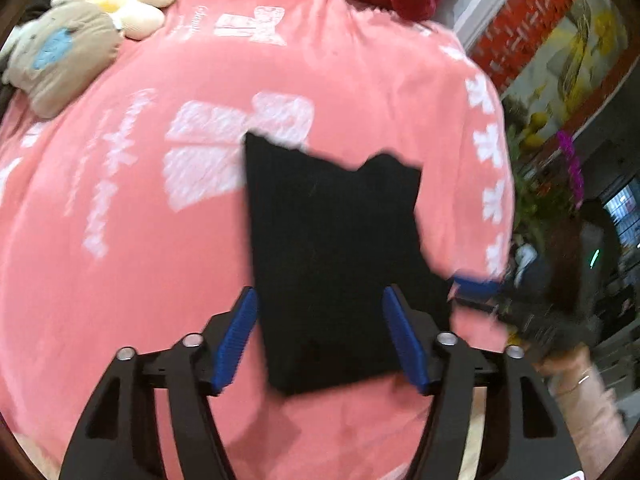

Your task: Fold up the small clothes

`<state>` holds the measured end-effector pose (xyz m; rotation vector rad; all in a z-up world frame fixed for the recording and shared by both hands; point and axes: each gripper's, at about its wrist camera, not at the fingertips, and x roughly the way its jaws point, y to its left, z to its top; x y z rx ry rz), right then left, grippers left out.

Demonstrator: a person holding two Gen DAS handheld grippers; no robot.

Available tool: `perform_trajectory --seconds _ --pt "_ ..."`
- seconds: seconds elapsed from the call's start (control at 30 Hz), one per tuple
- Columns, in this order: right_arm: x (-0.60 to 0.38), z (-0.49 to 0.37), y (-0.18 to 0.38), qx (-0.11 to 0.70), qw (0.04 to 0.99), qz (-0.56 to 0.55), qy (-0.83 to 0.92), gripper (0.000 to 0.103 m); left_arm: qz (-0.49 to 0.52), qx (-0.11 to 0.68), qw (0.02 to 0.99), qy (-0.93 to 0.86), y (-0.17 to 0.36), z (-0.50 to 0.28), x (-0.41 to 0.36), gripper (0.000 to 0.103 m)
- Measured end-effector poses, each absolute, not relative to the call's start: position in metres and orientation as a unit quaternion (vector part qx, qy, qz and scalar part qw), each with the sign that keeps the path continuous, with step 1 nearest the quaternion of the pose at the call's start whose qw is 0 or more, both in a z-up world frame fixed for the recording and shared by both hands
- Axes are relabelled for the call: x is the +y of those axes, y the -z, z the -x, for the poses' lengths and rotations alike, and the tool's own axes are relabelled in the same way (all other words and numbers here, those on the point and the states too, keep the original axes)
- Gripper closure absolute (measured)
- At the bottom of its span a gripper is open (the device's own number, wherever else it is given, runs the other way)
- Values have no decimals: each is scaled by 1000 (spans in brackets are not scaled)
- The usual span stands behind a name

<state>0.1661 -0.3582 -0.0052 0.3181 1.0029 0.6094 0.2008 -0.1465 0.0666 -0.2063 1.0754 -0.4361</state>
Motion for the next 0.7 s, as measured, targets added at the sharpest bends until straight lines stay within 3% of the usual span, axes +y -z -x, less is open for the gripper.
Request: perform_trajectory --seconds 0.17,0.3,0.4,0.53,0.7 --pt "-344 -174 23 480 784 -151 -364 44 133 530 793 268 -64 -276 -206 39" --pt "-359 -179 37 494 783 -149 -347 45 96 580 763 269 -24 -326 -267 41" --pt "-373 -179 37 481 776 -179 -366 43 75 584 758 280 -11 -338 -290 41" --pt "-356 -178 56 529 722 -139 -423 39 62 592 753 281 0 -349 -311 41" --pt "-337 -159 42 533 656 -114 -522 39 58 620 736 266 18 -367 -332 41"
